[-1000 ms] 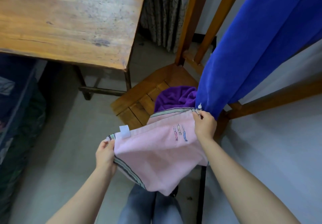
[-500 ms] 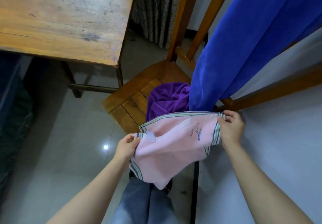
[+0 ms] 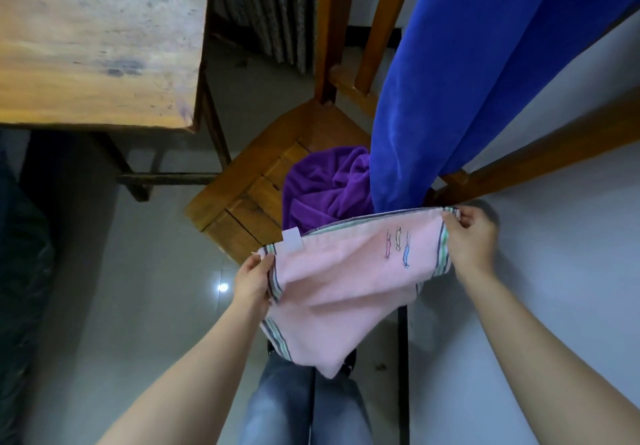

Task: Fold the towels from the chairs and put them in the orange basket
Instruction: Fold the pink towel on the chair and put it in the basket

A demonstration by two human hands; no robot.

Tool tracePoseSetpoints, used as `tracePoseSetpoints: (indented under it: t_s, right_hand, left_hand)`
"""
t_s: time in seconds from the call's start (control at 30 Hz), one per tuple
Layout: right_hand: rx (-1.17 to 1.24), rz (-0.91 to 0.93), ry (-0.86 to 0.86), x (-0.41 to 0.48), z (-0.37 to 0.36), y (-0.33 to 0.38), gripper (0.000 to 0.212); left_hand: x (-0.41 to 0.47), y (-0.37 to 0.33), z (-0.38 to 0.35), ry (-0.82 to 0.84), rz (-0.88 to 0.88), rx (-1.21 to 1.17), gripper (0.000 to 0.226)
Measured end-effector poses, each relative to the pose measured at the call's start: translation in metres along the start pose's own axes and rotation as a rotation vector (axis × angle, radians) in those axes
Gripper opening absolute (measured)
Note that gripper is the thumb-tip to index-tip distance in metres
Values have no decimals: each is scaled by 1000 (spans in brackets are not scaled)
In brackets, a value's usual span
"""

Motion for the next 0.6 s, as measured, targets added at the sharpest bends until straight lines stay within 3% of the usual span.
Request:
tracePoseSetpoints:
  t_s: [0.03, 0.13, 0.4, 0.6]
  right_hand:
    - [8, 0, -5, 2, 0, 1, 23]
    - [13, -1, -18, 8, -2, -2, 24]
    - [20, 2, -13, 10, -2, -11, 23]
    - [-22, 45, 6, -1, -1, -2, 24]
  left_hand:
    - [3, -5, 1, -46, -39, 104, 6]
    - [12, -14, -3, -92, -174, 409, 26]
    - [15, -13, -24, -33, -278, 497, 13]
    - [22, -16, -31, 2, -425, 850, 17]
Point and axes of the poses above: each hand's wrist, its own x-axis towards the middle knuckle, its own z-axis out of the back of the hand, y = z × x, the point moved 9 cm from there along x, towards the middle knuckle, and after that the axes turned 3 degrees about -x, right-handed, at the moved point
